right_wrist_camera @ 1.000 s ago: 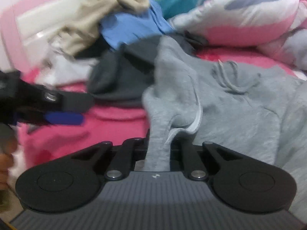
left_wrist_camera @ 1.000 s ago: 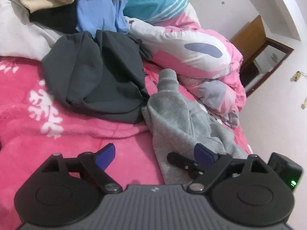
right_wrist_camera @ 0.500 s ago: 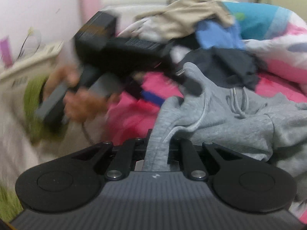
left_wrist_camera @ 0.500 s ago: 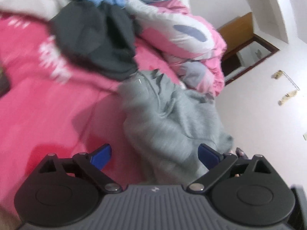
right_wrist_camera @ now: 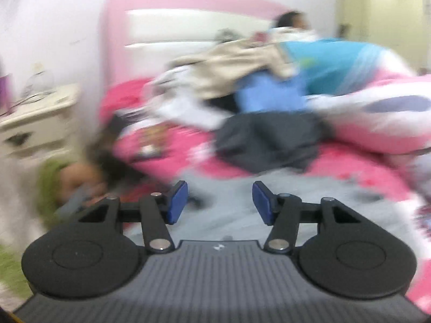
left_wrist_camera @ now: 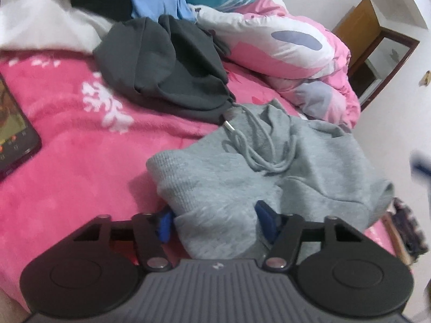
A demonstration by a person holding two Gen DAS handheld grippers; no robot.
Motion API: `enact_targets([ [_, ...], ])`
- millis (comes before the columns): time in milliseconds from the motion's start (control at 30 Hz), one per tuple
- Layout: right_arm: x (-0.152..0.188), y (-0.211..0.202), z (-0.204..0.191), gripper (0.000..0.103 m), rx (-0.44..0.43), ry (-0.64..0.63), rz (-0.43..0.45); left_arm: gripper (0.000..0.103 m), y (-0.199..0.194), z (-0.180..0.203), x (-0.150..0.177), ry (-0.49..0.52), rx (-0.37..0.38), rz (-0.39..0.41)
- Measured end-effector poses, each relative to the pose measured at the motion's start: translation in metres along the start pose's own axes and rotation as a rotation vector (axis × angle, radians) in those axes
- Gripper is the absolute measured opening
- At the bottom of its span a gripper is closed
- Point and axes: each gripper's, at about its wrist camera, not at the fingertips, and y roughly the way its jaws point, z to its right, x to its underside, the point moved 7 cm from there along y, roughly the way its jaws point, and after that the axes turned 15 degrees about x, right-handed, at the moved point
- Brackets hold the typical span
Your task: Fold clothes
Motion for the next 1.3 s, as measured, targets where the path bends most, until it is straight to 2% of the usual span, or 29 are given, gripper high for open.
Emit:
enact_targets([
  [33, -0.007, 0.017, 0.018, 0.053, 0.022, -0.012, -0.015, 0.045, 0.0, 0.0, 0.0, 0.01, -0.01, 0.004],
  [100, -0.018, 0.054, 0.052, 0.053, 0.057, -0.034, -0.056, 0.03, -0.003, -0.002, 0.001, 0.017, -0.016, 0.01],
  [167, -0.02, 0.103, 0.082, 0.053, 0.06, -0.048, -0.138, 0.022, -0.008, -0.004, 0.0, -0.001, -0.001, 0.023],
  [233, -0.019, 0.15, 0.109, 0.053, 0.06, -0.049, -0.224, 0.019, -0.015, -0.005, -0.001, -0.005, 0.004, 0.042],
  [300, -0.005, 0.189, 0.127, 0.053, 0.053, -0.009, -0.323, 0.009, -0.023, -0.003, -0.003, 0.019, -0.004, 0.054],
  [367, 0.011, 0.211, 0.131, 0.052, 0.026, 0.014, -0.403, 0.009, -0.029, -0.003, -0.002, 0.033, -0.009, 0.065],
  [433, 0.029, 0.227, 0.129, 0.041, -0.009, 0.032, -0.476, 0.009, -0.035, -0.005, 0.0, 0.046, -0.014, 0.077],
  [467, 0.037, 0.234, 0.128, 0.021, -0.027, 0.041, -0.512, 0.009, -0.036, -0.006, 0.002, 0.059, -0.02, 0.082],
  [500, 0.039, 0.236, 0.125, 0.015, -0.038, 0.044, -0.512, 0.009, -0.038, -0.006, 0.003, 0.064, -0.021, 0.091],
  [600, 0.022, 0.218, 0.114, 0.008, -0.048, 0.035, -0.396, 0.008, -0.051, -0.004, 0.002, 0.076, -0.018, 0.144],
  [700, -0.014, 0.198, 0.11, 0.008, -0.078, 0.081, -0.209, 0.008, -0.072, -0.004, -0.001, 0.099, -0.053, 0.214],
  [733, -0.027, 0.19, 0.11, 0.008, -0.089, 0.1, -0.142, 0.008, -0.074, -0.006, 0.0, 0.097, -0.068, 0.216],
  [767, -0.035, 0.189, 0.108, 0.008, -0.093, 0.111, -0.102, 0.008, -0.076, -0.009, 0.001, 0.094, -0.083, 0.214],
  [800, -0.034, 0.197, 0.103, 0.01, -0.074, 0.105, -0.099, 0.009, -0.073, -0.014, 0.004, 0.084, -0.093, 0.188],
  [900, -0.005, 0.246, 0.087, 0.011, 0.077, 0.008, -0.23, 0.017, -0.066, -0.024, 0.011, 0.032, -0.101, 0.144],
  [967, 0.009, 0.264, 0.084, 0.011, 0.165, -0.04, -0.312, 0.021, -0.064, -0.028, 0.014, 0.016, -0.102, 0.131],
  [1000, 0.009, 0.265, 0.083, 0.011, 0.189, -0.041, -0.319, 0.026, -0.065, -0.027, 0.013, 0.021, -0.1, 0.134],
  [1067, -0.006, 0.252, 0.081, 0.014, 0.187, 0.021, -0.271, 0.032, -0.065, -0.027, 0.013, 0.037, -0.098, 0.135],
  [1133, -0.023, 0.237, 0.079, 0.025, 0.133, 0.13, -0.262, 0.036, -0.065, -0.028, 0.013, 0.047, -0.108, 0.139],
  [1200, -0.032, 0.236, 0.067, 0.039, 0.077, 0.225, -0.34, 0.036, -0.065, -0.029, 0.013, 0.054, -0.115, 0.141],
  [1267, -0.027, 0.248, 0.056, 0.046, 0.05, 0.315, -0.473, 0.038, -0.07, -0.026, 0.011, 0.087, -0.144, 0.155],
  [1300, -0.024, 0.255, 0.05, 0.046, 0.039, 0.359, -0.541, 0.042, -0.072, -0.025, 0.01, 0.105, -0.16, 0.162],
])
